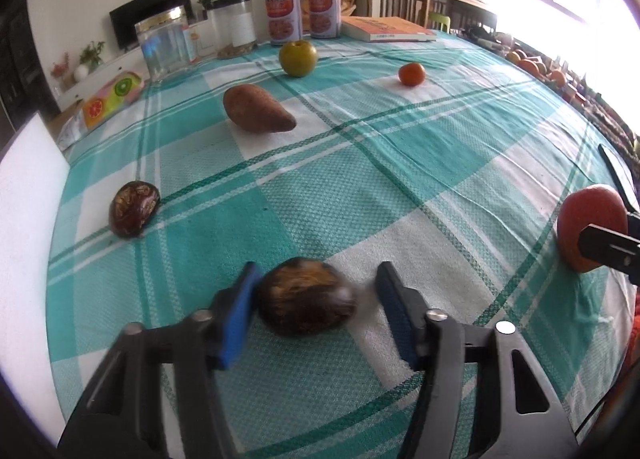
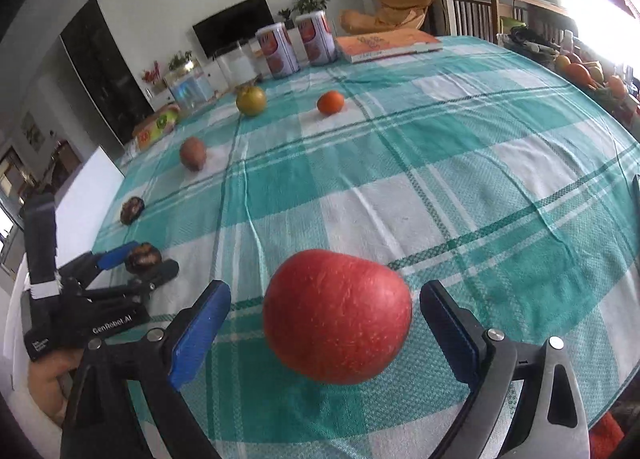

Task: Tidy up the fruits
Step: 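Carry the mangosteen and apple to the box and release both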

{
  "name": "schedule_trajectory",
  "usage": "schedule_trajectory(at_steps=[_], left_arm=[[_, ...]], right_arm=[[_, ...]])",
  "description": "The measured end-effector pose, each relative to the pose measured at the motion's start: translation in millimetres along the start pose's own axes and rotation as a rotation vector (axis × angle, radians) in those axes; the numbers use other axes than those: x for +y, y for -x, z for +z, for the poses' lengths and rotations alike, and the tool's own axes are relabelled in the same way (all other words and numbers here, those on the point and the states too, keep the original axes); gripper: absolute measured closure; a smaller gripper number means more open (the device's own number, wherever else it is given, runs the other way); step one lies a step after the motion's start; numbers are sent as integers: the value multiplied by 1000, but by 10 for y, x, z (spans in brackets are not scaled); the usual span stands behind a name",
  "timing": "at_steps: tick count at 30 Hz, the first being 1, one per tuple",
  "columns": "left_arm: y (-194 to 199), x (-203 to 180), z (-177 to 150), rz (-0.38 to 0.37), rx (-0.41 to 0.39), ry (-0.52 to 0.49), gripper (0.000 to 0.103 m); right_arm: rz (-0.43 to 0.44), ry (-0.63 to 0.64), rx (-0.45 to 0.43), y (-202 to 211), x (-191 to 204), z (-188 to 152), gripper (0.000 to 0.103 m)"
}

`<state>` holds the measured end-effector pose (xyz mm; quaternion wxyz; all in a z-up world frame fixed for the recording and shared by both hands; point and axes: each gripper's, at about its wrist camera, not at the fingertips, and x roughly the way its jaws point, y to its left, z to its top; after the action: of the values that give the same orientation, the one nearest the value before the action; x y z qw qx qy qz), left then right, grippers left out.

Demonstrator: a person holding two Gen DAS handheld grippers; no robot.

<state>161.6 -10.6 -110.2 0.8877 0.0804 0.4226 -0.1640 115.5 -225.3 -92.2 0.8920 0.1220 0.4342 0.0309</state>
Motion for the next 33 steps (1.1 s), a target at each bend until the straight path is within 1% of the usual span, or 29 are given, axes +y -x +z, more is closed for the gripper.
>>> schedule_trajectory(at_steps=[1,2,4,5,7,9,12,13,14,15,16,18,20,22,24,25,27,28,30,31,33], left_arm=[[15,6,1,-9,7,6,58],[43,11,-6,-8,6,11,58],[149,43,-41,-20,-8,36,58],[226,76,-60,-38,-14,67,58],[441,162,-105,-106,-25,157,58],[743,264,-149,-185,-46,245,58],[1349,460,-202,-268,-107,328,58],[1585,563,-226,-281,-140,350,58],[1817,676,-253,-280,-173,373,58],[2031,801,-278,-264,-210,393,58],[2238,941,-326,-229,-245,411,58],[2549,1266,-449,-129,-293,453,58],[2723,1610,-615,8,-302,494,58],[2749,1963,-816,160,-269,545,58],[2717,2279,-1059,271,-224,609,58],[2683,2417,-1178,312,-195,642,58],[2593,2613,-1395,365,-148,692,58],[2552,2683,-1476,387,-122,710,58],[2453,2733,-1573,417,-86,723,57],[2409,2735,-1602,431,-69,723,57],[2323,2727,-1604,458,-53,716,54]], right_arm=[[-10,-18,-1,13,-36,-7,32],[7,-43,10,15,-82,-11,35],[39,-100,24,46,-170,-32,35],[65,-135,35,63,-214,-45,35],[155,-240,65,86,-298,-80,35],[237,-298,86,118,-276,-89,36],[350,-288,98,215,61,6,35],[394,-263,101,243,258,62,35],[439,-228,107,280,487,116,35],[484,-183,113,318,748,169,35],[530,-132,117,359,1046,215,35],[622,-13,133,442,1691,264,35],[696,124,160,499,2361,242,35],[735,268,190,504,3007,125,35],[743,397,217,450,3540,-64,35],[740,451,235,396,3765,-170,35],[722,531,283,264,4100,-373,35],[710,558,302,204,4218,-469,35],[679,615,309,133,4369,-646,35],[659,652,309,102,4441,-727,35],[617,730,316,46,4561,-873,35]])
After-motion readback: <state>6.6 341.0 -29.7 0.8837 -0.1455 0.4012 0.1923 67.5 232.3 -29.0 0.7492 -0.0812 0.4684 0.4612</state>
